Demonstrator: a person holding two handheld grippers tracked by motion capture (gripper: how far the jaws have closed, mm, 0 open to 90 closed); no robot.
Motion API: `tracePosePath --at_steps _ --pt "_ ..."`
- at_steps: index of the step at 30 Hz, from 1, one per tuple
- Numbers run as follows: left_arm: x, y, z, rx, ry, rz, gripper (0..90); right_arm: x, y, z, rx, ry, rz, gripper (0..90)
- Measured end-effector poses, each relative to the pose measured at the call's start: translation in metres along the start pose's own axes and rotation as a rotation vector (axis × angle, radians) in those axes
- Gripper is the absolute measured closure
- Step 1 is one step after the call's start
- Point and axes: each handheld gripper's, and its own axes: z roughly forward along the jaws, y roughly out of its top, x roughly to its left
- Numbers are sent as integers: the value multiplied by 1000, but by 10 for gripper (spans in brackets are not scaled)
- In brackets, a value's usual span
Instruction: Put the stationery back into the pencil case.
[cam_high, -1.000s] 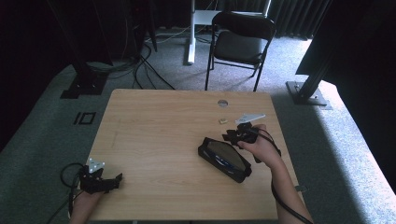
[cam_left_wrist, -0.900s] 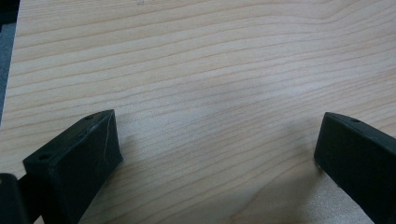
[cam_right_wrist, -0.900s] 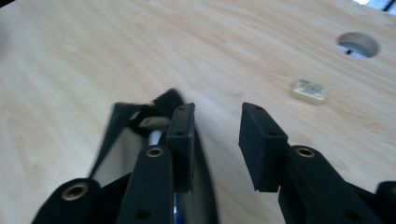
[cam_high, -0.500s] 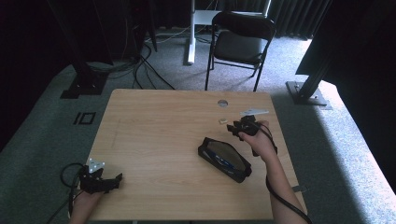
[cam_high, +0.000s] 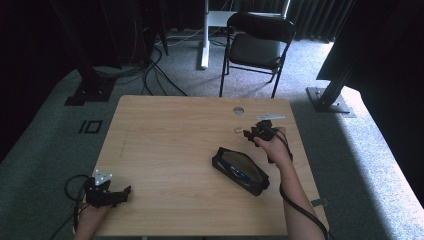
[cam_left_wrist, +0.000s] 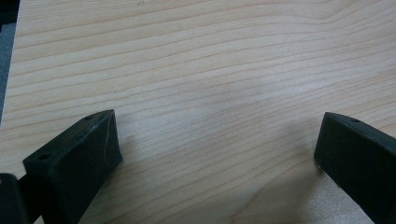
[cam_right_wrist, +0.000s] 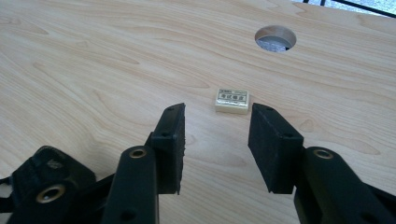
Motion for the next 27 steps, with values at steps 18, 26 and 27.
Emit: tracePosePath --at_steps 18,26,27 --pt "0 0 0 0 0 1 6 -3 4 31 43 -55 10 532" --pt "0 0 0 0 0 0 6 -2 8 46 53 -65 34 516" --pt "0 0 0 0 0 0 6 -2 8 46 53 -65 34 516"
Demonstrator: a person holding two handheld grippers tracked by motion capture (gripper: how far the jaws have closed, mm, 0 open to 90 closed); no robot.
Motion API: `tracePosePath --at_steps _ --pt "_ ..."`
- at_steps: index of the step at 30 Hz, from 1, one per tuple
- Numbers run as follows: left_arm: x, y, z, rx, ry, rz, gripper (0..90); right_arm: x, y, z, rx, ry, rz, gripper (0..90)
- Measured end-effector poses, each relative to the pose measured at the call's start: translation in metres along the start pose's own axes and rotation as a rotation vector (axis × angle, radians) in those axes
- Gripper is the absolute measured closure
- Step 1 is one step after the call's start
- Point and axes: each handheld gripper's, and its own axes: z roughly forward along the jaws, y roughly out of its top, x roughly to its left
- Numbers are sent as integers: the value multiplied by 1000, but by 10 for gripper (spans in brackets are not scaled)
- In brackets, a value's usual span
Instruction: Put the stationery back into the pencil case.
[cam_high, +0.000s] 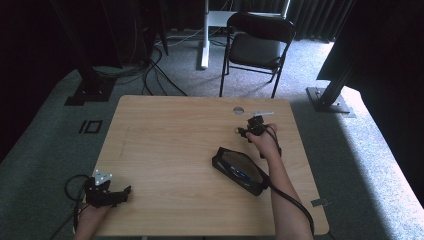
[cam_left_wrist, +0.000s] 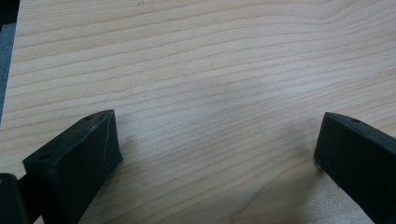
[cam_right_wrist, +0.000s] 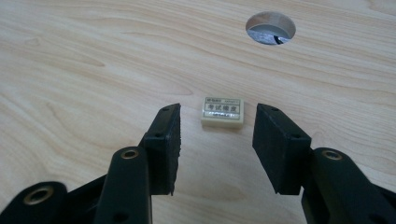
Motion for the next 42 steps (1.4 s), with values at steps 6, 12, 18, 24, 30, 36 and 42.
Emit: tracePosePath --at_steps 6,12,18,24,30,36,42 --pt "0 0 0 0 0 0 6 1 3 10 28 -13 4 510" --pt "0 0 0 0 0 0 6 -1 6 17 47 -33 14 507" --pt "0 0 0 0 0 0 6 1 4 31 75 -35 35 506" --pt "0 0 0 0 0 0 6 3 5 42 113 -62 0 490" --pt "0 0 0 0 0 0 6 4 6 51 121 -59 2 494" --pt "0 0 0 0 0 0 6 9 8 57 124 -76 -15 558" --pt "0 0 0 0 0 0 6 13 9 56 142 -86 -23 589"
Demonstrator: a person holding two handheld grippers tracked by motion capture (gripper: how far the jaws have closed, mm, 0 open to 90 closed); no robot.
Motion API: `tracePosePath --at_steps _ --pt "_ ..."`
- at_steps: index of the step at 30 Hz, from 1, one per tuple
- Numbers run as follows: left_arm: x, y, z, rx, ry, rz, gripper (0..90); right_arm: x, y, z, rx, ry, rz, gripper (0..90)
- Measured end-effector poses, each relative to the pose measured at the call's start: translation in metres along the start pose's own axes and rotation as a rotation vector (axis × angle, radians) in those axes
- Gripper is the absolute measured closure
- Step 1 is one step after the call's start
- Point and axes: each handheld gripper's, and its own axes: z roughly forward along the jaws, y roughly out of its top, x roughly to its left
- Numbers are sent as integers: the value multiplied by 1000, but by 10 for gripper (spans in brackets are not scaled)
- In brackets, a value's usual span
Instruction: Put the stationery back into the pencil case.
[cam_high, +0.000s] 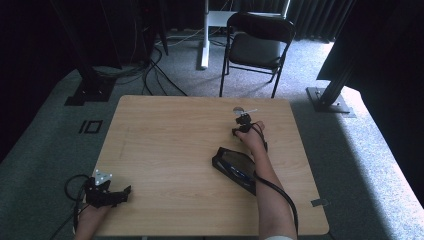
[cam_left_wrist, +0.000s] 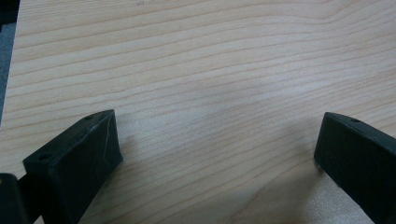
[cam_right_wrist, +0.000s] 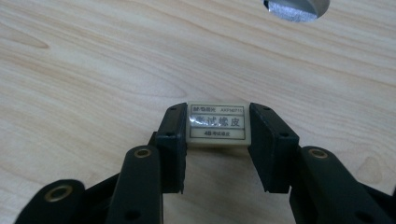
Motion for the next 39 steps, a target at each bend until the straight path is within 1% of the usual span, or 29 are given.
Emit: tracePosePath --at_steps 4,5,7,11,13,21,23,24,27,28,33,35,38,39 --pt "0 0 0 0 0 0 6 0 -1 -3 9 16 2 589" --pt "0 0 0 0 0 0 6 -1 -2 -7 3 33 12 590" --pt "0 0 0 0 0 0 6 -2 -3 -10 3 44 14 590" --pt "0 0 0 0 0 0 6 -5 -4 -18 7 58 8 590" --pt "0 0 0 0 0 0 6 -7 -5 -21 0 65 5 590" --pt "0 0 0 0 0 0 6 -15 -13 -36 -14 72 -4 590" --pt "0 0 0 0 0 1 6 -15 -15 -37 -15 73 -6 590" --pt "0 0 0 0 0 1 6 -18 -18 -41 -18 74 -8 590" --pt "0 0 0 0 0 1 6 -20 -20 -44 -23 72 -11 590" --pt "0 0 0 0 0 0 6 -23 -22 -49 -27 74 -12 589" --pt "0 0 0 0 0 1 6 -26 -26 -57 -41 82 -11 590" --pt "0 0 0 0 0 1 6 -28 -29 -64 -39 83 -23 590" --pt "0 0 0 0 0 1 6 -32 -31 -73 -51 86 -18 590" --pt "0 0 0 0 0 1 6 -32 -31 -73 -51 86 -18 590"
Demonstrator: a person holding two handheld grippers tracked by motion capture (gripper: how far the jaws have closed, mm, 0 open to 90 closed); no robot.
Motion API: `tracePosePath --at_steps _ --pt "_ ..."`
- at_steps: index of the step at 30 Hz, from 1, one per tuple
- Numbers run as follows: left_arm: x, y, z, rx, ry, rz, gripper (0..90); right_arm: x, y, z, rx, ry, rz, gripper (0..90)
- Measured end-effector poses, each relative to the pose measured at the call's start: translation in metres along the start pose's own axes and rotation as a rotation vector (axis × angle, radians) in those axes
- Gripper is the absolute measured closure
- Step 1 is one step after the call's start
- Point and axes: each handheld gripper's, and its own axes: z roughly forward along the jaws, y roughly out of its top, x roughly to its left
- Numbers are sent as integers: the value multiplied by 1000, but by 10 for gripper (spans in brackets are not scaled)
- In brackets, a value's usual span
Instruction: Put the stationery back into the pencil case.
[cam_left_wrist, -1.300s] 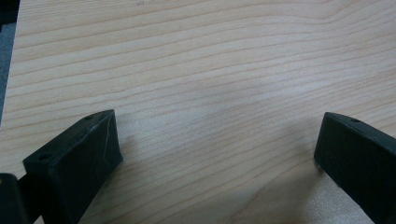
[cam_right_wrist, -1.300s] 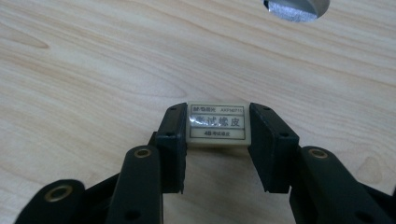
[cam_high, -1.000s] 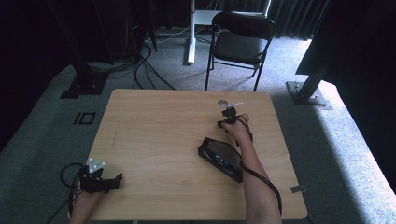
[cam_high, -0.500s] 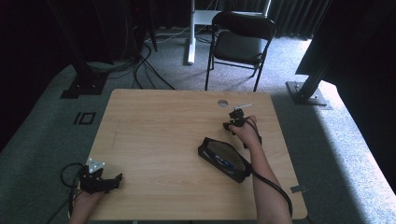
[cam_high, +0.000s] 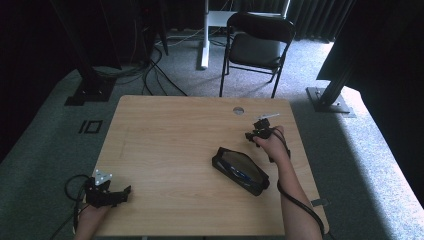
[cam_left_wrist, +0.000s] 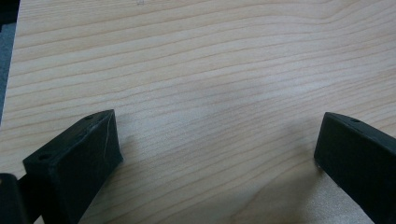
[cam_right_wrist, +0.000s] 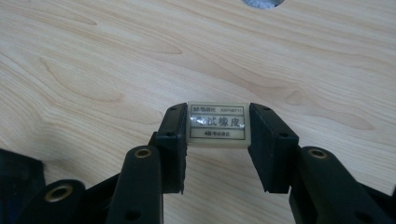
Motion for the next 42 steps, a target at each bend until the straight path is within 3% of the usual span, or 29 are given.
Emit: tracePosePath --at_steps 20,33,35,42 --pt "0 0 0 0 0 0 6 -4 -2 -58 -75 21 -36 589" --pt "0 0 0 0 0 0 6 16 5 -89 -125 84 -113 590" --pt "0 0 0 0 0 0 6 20 6 -93 -127 76 -133 590" --pt "0 0 0 0 0 -1 6 35 9 -109 -159 134 -188 590"
